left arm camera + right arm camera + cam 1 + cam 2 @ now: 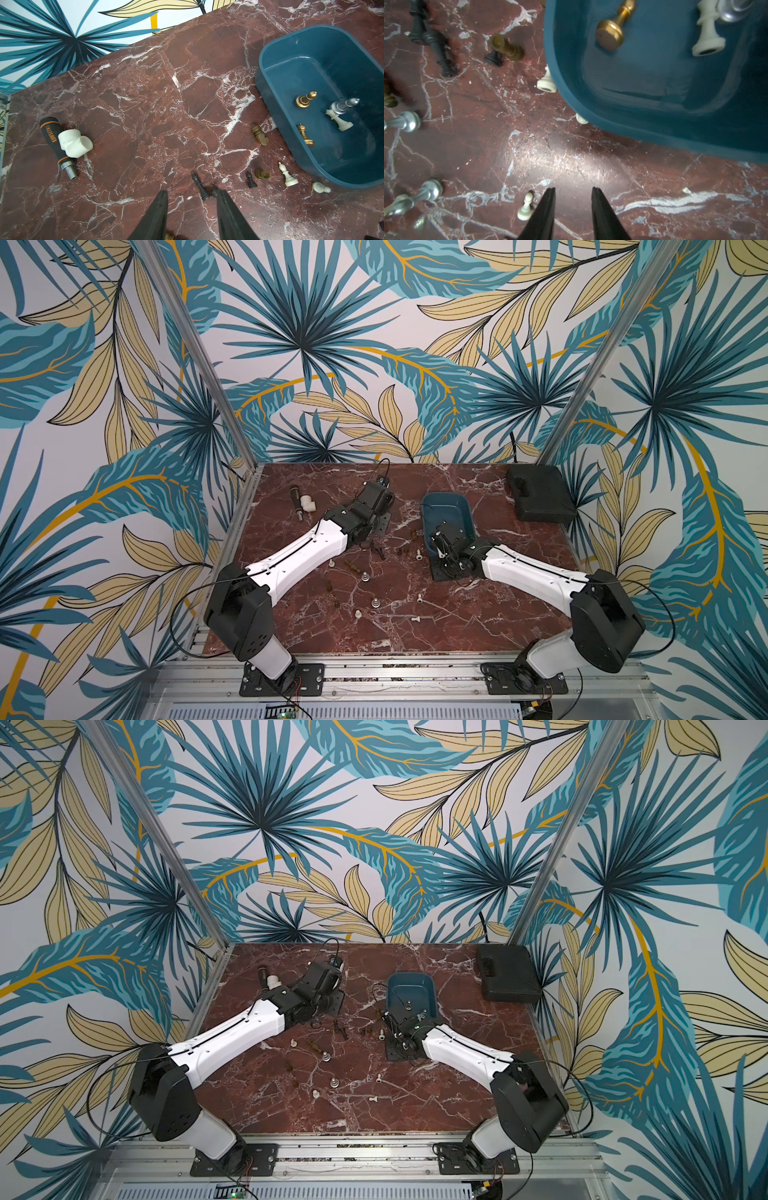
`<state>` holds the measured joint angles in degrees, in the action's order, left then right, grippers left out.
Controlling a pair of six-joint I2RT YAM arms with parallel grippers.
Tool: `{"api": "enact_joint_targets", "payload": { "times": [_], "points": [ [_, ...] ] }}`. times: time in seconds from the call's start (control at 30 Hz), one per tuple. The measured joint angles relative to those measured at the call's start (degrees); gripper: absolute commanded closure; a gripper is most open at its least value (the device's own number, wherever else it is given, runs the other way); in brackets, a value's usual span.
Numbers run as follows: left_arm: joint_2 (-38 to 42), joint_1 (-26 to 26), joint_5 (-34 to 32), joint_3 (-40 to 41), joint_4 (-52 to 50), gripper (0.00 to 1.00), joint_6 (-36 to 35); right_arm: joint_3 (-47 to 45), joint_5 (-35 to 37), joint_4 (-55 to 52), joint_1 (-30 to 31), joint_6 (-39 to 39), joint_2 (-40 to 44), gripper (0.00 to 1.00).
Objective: Put the chess pieces into the storage box
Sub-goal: Pick up the chess piece at the center of the board.
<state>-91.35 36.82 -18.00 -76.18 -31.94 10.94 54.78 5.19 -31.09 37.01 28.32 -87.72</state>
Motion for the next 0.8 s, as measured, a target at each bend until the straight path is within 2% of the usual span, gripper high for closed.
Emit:
{"api": "enact_joint_targets", "payload": {
  "times": [0.5, 0.8],
  "points": [
    [0.00, 0.00, -0.44, 0.00, -0.46, 0.57, -0.04, 1.75, 6.38, 7.74, 0.04, 1.27, -8.66, 0.67],
    [-0.20, 0.00, -0.42, 0.00, -0.46, 0.57, -0.07, 1.92, 8.35, 8.83, 0.07, 1.25, -10.10, 0.74]
  ]
}}
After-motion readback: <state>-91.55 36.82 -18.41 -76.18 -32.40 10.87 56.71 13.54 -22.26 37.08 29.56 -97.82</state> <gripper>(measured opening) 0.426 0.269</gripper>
